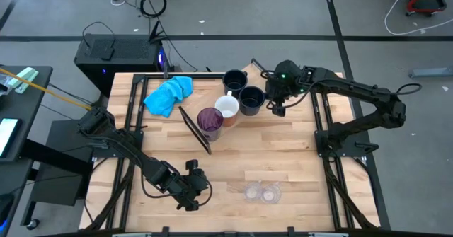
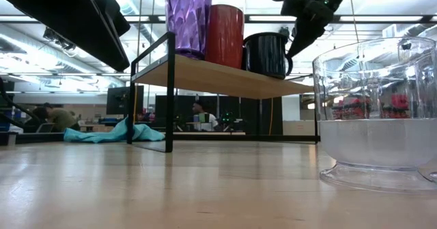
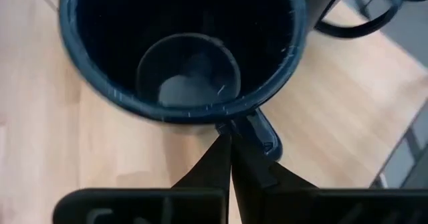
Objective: Stack small to large cups/mugs on shelf
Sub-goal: Put the dark blue mug on the shelf
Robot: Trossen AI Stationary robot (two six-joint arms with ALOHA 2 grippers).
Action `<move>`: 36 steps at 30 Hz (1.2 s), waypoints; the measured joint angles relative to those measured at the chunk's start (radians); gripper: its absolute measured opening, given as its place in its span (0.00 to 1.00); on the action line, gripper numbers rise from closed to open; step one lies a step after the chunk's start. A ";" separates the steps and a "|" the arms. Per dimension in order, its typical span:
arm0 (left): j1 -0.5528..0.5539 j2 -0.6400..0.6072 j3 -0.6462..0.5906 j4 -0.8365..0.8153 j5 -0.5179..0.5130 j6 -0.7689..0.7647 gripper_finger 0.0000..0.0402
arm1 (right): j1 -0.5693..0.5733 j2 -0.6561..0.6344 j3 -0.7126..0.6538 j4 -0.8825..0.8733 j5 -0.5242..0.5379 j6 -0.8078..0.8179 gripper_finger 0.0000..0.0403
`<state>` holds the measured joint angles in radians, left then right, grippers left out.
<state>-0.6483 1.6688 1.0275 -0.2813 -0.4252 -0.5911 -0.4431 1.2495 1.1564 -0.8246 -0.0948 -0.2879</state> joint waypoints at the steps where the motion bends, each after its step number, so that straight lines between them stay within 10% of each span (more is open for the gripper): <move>1: 0.000 0.000 0.000 0.000 0.000 0.000 0.13 | 0.000 0.000 0.000 0.011 0.011 0.004 0.04; 20: -0.001 0.000 0.000 0.000 0.004 -0.008 0.12 | 0.040 -0.001 -0.011 -0.089 -0.111 0.137 0.04; 36: -0.001 0.000 0.000 0.000 0.004 -0.027 0.12 | 0.171 0.000 -0.085 0.106 0.028 0.137 0.03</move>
<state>-0.6491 1.6688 1.0275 -0.2813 -0.4213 -0.6178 -0.2722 1.2499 1.0714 -0.7185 -0.0666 -0.1505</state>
